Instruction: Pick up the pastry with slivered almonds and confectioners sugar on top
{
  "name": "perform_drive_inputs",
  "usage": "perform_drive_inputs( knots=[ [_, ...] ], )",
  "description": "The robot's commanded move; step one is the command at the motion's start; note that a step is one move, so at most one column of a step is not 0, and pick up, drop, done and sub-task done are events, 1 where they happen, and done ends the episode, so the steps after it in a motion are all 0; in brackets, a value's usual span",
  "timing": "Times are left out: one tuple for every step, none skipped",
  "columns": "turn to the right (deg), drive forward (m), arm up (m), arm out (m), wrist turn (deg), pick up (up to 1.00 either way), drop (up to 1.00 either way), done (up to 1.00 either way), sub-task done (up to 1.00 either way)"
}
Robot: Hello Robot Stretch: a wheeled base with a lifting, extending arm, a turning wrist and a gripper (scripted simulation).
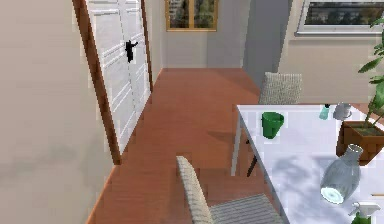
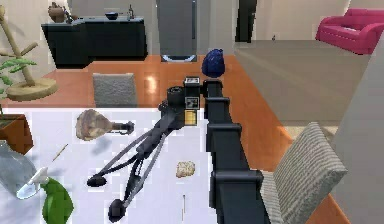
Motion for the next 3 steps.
perform_drive_inputs(
  knots=[
    [0.0, 0.00, 0.00, 0.00, 45.0, 0.00, 0.00, 0.00, 0.00],
    [0.0, 0.00, 0.00, 0.00, 45.0, 0.00, 0.00, 0.00, 0.00],
    [0.0, 0.00, 0.00, 0.00, 36.0, 0.00, 0.00, 0.00, 0.00]
  ],
)
